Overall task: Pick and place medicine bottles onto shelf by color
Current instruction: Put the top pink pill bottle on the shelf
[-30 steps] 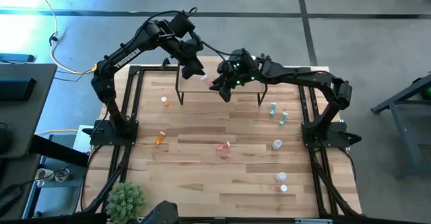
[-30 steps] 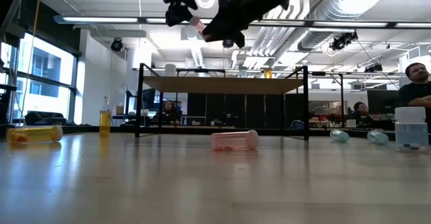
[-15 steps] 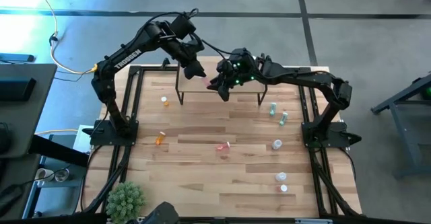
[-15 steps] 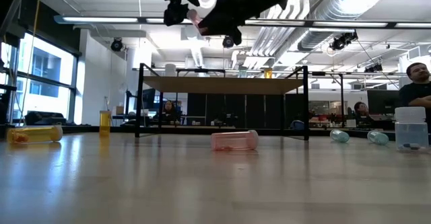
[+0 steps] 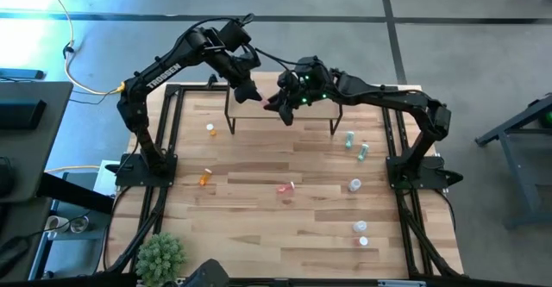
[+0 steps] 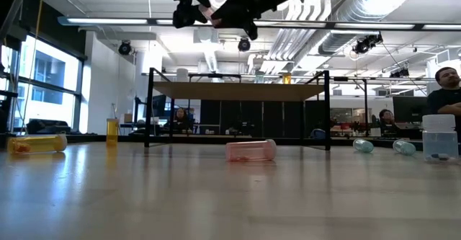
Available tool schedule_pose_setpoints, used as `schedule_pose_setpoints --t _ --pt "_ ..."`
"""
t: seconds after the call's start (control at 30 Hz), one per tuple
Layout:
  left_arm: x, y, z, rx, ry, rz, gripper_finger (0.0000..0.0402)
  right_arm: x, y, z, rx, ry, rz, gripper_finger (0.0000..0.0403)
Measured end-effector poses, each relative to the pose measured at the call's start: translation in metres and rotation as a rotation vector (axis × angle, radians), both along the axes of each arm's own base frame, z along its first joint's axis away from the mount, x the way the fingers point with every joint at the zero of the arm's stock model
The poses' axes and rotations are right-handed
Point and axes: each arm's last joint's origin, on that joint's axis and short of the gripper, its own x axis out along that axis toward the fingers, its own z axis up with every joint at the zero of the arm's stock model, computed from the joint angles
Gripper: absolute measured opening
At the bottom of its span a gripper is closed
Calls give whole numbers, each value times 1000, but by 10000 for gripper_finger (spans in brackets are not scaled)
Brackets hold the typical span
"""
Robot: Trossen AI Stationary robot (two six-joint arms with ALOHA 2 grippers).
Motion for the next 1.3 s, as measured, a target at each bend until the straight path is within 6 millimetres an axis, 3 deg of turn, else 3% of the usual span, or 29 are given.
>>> schedule_pose_setpoints --t 0.57,0.97,1.3 --pt "1 1 1 25 -21 -22 112 -1 0 -2 2 22 -11 83" --pt "2 1 1 44 -27 -39 115 -1 0 -2 1 22 -13 83" --pt "1 3 0 122 31 -10 113 -1 -1 -2 22 32 -82 175"
